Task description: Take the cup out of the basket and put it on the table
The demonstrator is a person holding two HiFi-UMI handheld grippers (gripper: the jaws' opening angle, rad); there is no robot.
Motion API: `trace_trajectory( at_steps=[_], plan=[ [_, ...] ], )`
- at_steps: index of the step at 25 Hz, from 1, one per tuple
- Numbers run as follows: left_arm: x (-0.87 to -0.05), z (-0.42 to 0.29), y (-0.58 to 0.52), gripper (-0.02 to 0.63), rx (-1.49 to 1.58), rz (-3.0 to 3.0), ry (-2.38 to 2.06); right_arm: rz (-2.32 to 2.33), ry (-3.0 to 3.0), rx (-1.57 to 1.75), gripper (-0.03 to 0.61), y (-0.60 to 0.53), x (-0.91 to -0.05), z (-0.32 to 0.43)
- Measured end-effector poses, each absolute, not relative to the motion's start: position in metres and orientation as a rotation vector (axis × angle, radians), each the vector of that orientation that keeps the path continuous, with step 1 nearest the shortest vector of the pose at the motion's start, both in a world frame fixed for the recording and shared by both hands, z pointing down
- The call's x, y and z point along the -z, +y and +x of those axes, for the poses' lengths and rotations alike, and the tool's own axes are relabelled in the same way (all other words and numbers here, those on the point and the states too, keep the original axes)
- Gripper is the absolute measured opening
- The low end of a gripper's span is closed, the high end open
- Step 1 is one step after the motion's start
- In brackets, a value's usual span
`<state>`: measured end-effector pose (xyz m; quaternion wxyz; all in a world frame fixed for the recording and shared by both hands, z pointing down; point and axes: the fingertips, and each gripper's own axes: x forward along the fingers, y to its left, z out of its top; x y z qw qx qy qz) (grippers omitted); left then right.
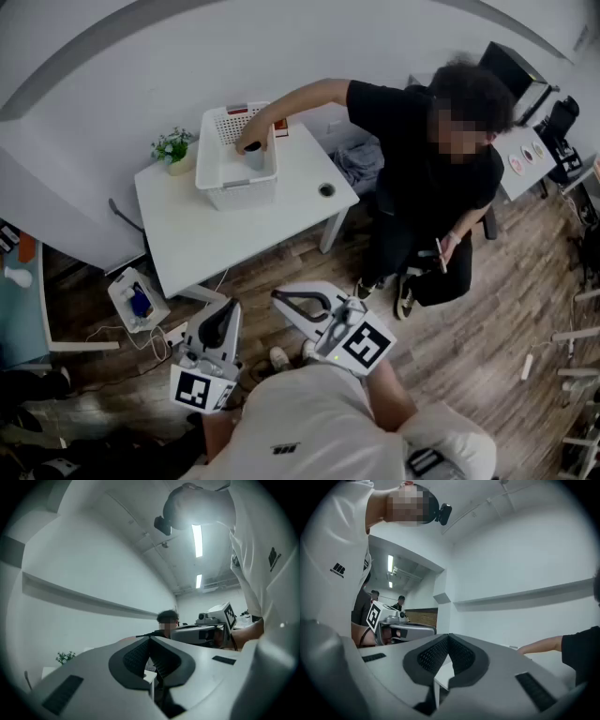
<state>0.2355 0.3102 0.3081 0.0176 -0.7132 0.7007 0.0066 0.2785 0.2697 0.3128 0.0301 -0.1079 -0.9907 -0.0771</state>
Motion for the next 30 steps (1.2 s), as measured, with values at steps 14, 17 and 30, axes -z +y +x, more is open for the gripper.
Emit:
trace_trajectory(
  at_steps=[14, 17, 30],
  plan=[
    [-0.31, 0.261, 0.3, 0.009, -0.004, -2.163, 2.233, -0.368, -3.107, 0.183, 0.014, 0.253, -0.316, 0.3],
    [-0.312, 0.256, 0.299, 0.009, -0.002, -2.169, 2.233, -0.33, -3.093, 0.186, 0.014, 0.247, -0.32, 0.294],
    [-0.318, 0.202, 0.255, 0.009, -0.046, -2.298, 2.071, -0.105, -3.08, 0.196, 0.014, 0.206, -0.325, 0.252]
  ],
)
